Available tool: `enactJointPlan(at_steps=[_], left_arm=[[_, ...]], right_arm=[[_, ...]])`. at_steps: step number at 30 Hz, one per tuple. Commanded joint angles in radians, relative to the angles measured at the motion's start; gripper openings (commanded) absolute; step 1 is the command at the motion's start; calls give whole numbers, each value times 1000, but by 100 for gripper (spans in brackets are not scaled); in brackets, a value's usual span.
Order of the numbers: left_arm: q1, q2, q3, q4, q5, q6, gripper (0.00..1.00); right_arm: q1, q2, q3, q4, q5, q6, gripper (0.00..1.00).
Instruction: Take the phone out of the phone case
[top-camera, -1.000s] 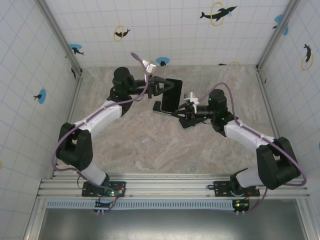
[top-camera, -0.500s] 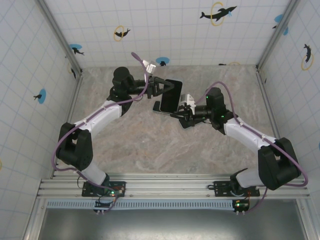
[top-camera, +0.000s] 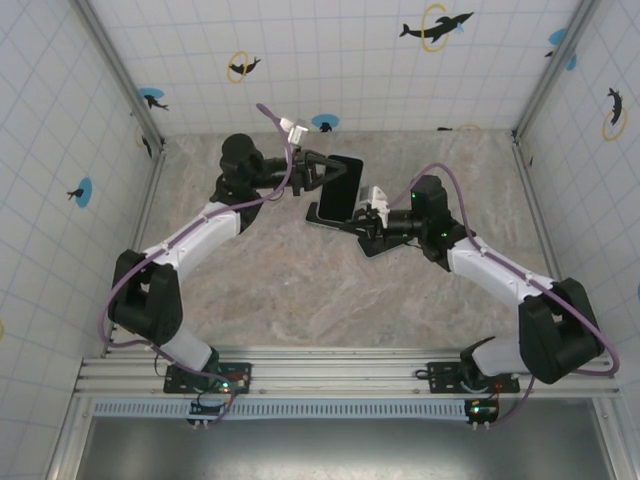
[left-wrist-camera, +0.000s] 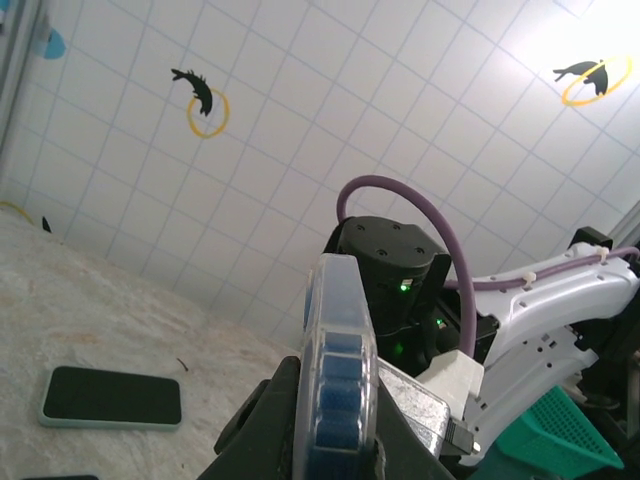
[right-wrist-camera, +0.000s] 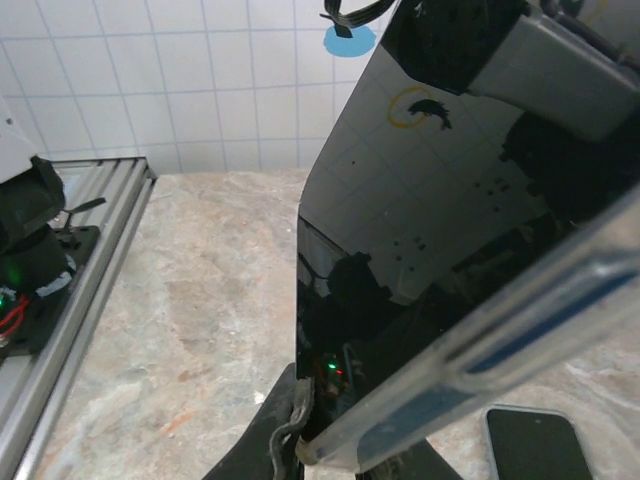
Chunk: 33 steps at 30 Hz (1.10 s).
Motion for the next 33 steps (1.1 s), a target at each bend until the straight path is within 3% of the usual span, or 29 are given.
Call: enactJointPlan(at_steps=[1,16,23,28,33], left_arm=[[-69,-56,-44,-75,56,-142,0],[-74,-39,-45,-97,75,-139,0],[-62,-39,-16,-139,-45,-58,0],[-44,-57,-8,-152,-212,-77,0],[-45,-80,-49,-102,-405,-200,0]], right_arm=[[-1,-29,54,158,274,-97,6],[26,-47,112,173,331,-160,5],[10,-65,68,179,277,-86,10],[-40,-104,-21,230,270,91,22],[-120,-150,-151,394,257,435,40]])
